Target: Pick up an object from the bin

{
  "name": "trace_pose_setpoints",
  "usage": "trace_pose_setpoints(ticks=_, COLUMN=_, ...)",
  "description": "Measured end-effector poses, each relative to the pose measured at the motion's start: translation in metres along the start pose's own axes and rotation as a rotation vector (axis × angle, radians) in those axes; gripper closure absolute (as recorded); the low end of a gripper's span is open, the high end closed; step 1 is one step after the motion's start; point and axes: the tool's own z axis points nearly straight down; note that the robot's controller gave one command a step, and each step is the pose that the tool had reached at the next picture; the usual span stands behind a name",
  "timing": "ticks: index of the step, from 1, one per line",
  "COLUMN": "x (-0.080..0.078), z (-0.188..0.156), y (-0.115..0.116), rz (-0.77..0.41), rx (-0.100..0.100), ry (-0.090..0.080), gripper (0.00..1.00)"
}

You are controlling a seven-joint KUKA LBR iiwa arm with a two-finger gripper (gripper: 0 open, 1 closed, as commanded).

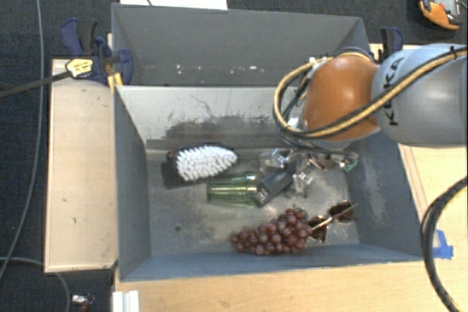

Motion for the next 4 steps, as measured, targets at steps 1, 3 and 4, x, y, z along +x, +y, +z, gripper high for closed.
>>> trace_pose_setpoints(ticks=1, x=0.0, z=0.0, y=0.0, rz=0.001, rx=0.0, ry=0.0, gripper=1.0)
trace_pose_setpoints(ticks=3, x=0.003, z=-0.028, y=0.004, rz=0.005, rx=-0.012, ry=0.009, gripper=1.0)
trace_pose_setpoints(ticks=4, x=0.0, z=-0.081, y=0.001, rz=0.005, rx=-0.006, ry=0.003, gripper=1.0)
